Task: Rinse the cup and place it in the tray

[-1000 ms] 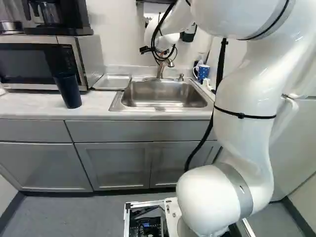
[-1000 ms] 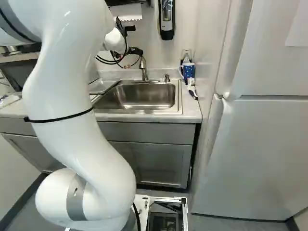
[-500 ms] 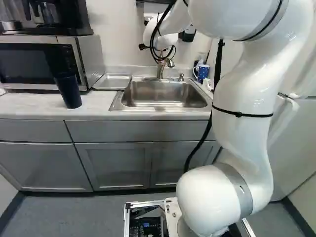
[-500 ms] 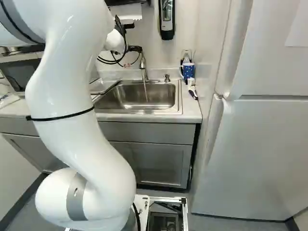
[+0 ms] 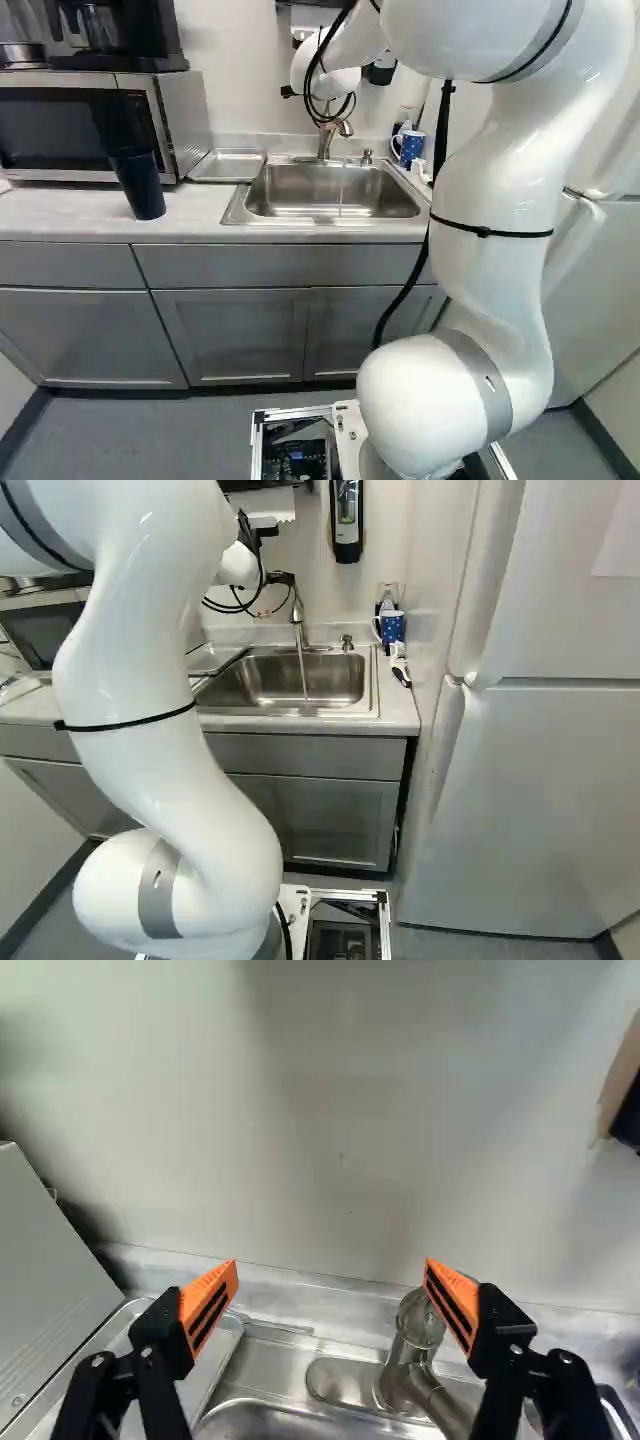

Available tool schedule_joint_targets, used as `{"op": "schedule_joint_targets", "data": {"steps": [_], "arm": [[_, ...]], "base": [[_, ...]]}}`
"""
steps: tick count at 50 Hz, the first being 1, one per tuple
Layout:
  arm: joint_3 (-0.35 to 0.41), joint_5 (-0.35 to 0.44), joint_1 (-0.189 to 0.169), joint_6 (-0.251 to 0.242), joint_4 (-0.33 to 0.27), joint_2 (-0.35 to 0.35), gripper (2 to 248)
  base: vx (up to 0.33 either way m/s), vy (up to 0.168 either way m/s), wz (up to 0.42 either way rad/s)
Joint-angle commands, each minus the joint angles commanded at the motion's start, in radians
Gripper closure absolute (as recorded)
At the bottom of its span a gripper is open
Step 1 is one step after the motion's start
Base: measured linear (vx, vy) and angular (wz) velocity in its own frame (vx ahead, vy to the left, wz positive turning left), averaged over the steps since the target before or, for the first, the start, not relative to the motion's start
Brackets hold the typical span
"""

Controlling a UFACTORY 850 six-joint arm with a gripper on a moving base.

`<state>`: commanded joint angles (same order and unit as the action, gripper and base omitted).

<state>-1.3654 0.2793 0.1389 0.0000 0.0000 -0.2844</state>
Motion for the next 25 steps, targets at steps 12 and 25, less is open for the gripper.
{"op": "schedule_joint_targets", "data": {"steps": [12, 25], "arm": [[0.000, 0.000, 0.000, 0.000, 0.000, 0.000, 3], [0.012, 0.000, 0.005, 0.000, 0.000, 0.011, 3]], "base": [[0.000, 0.000, 0.000], [0.000, 0.000, 0.000]]}}
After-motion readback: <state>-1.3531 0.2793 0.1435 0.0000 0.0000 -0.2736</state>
